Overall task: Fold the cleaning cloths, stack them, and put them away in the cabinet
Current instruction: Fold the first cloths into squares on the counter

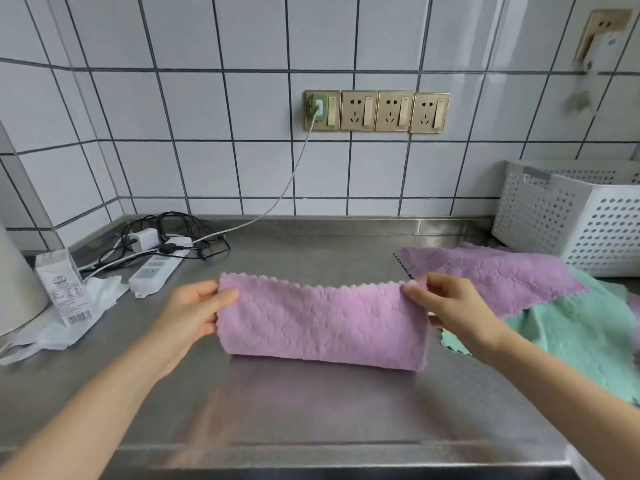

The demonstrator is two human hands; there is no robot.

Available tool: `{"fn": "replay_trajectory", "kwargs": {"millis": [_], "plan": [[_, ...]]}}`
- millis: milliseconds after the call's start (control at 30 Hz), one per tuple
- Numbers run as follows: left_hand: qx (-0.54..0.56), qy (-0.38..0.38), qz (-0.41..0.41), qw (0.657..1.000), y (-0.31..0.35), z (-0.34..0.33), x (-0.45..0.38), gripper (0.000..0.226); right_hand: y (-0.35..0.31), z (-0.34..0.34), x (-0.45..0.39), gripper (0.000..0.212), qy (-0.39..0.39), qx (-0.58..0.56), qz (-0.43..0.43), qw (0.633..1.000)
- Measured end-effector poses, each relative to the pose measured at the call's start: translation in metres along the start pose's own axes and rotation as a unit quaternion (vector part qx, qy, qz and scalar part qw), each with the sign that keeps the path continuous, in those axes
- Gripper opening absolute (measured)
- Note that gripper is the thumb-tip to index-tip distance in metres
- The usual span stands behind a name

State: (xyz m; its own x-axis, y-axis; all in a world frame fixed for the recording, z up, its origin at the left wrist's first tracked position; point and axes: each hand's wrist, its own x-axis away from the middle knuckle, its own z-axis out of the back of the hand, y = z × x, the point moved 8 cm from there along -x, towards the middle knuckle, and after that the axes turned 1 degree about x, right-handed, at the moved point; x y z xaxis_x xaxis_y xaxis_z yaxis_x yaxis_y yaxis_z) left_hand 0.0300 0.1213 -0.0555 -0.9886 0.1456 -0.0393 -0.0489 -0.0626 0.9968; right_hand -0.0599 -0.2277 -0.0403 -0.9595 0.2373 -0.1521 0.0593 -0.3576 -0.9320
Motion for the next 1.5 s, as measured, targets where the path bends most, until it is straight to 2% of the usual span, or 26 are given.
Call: {"fn": "replay_trajectory", "kwargs": {"millis": [67, 200, 300, 467, 667, 833, 867, 933, 967, 1000, 1033, 1067, 1133, 1200, 1267, 1333, 1433, 1467, 1500], "plan": [[-0.058, 0.032, 0.014, 0.998, -0.013, -0.007, -0.027, 0.009, 0.023, -0.007, -0.027, 0.020, 0.032, 0.032, -0.048, 0.998], [-0.185, 0.067, 0.024, 0.980, -0.049, -0.019, -0.055, 0.017, 0.076, -0.015, -0.054, 0.015, 0.048, 0.101, -0.145, 0.983], [-0.204, 0.099, 0.003, 0.974, -0.056, -0.014, -0.063, 0.018, 0.082, -0.010, -0.059, 0.011, 0.087, 0.159, -0.127, 0.975], [-0.281, 0.094, -0.055, 0.953, -0.049, -0.019, -0.076, 0.018, 0.078, -0.004, -0.063, 0.016, 0.136, 0.212, -0.105, 0.962], [-0.334, 0.104, -0.036, 0.936, -0.055, -0.018, -0.088, 0.015, 0.070, -0.007, -0.062, 0.018, 0.131, 0.255, -0.111, 0.952], [-0.337, 0.123, -0.012, 0.933, -0.056, -0.015, -0.084, 0.010, 0.070, -0.006, -0.060, 0.021, 0.119, 0.228, -0.137, 0.956], [-0.349, 0.131, -0.009, 0.928, -0.052, -0.014, -0.079, 0.015, 0.069, -0.005, -0.057, 0.023, 0.114, 0.200, -0.151, 0.961], [-0.444, 0.153, -0.071, 0.880, -0.031, -0.019, -0.060, 0.028, 0.063, -0.003, -0.051, 0.030, 0.107, 0.161, -0.161, 0.968], [-0.480, 0.154, -0.142, 0.852, -0.018, -0.028, -0.046, 0.030, 0.055, -0.001, -0.048, 0.032, 0.105, 0.204, -0.130, 0.965], [-0.480, 0.129, -0.219, 0.840, -0.007, -0.044, -0.028, 0.031, 0.043, -0.001, -0.045, 0.033, 0.108, 0.286, -0.074, 0.949], [-0.467, 0.065, -0.265, 0.841, -0.003, -0.062, -0.011, 0.032, 0.027, -0.007, -0.037, 0.030, 0.110, 0.365, 0.004, 0.924], [-0.455, -0.019, -0.279, 0.846, -0.006, -0.083, 0.005, 0.039, 0.010, -0.020, -0.025, 0.026, 0.101, 0.410, 0.094, 0.902], [-0.467, -0.179, -0.238, 0.833, -0.026, -0.120, 0.028, 0.066, -0.010, -0.060, 0.003, 0.020, 0.008, 0.430, 0.236, 0.871], [-0.511, -0.241, -0.197, 0.801, -0.045, -0.135, 0.041, 0.091, -0.009, -0.093, 0.030, 0.027, -0.084, 0.446, 0.317, 0.833], [-0.530, -0.241, -0.174, 0.794, -0.054, -0.131, 0.043, 0.099, 0.006, -0.100, 0.041, 0.034, -0.124, 0.461, 0.317, 0.819], [-0.530, -0.233, -0.161, 0.799, -0.056, -0.117, 0.044, 0.103, 0.021, -0.090, 0.044, 0.040, -0.139, 0.456, 0.284, 0.832], [-0.540, -0.222, -0.130, 0.802, -0.063, -0.088, 0.045, 0.115, 0.031, -0.061, 0.050, 0.041, -0.105, 0.472, 0.282, 0.829], [-0.550, -0.206, -0.109, 0.802, -0.064, -0.078, 0.046, 0.113, 0.031, -0.051, 0.052, 0.039, -0.091, 0.479, 0.289, 0.824], [-0.562, -0.178, -0.090, 0.803, -0.063, -0.068, 0.046, 0.099, 0.031, -0.044, 0.054, 0.036, -0.081, 0.480, 0.293, 0.823]]}}
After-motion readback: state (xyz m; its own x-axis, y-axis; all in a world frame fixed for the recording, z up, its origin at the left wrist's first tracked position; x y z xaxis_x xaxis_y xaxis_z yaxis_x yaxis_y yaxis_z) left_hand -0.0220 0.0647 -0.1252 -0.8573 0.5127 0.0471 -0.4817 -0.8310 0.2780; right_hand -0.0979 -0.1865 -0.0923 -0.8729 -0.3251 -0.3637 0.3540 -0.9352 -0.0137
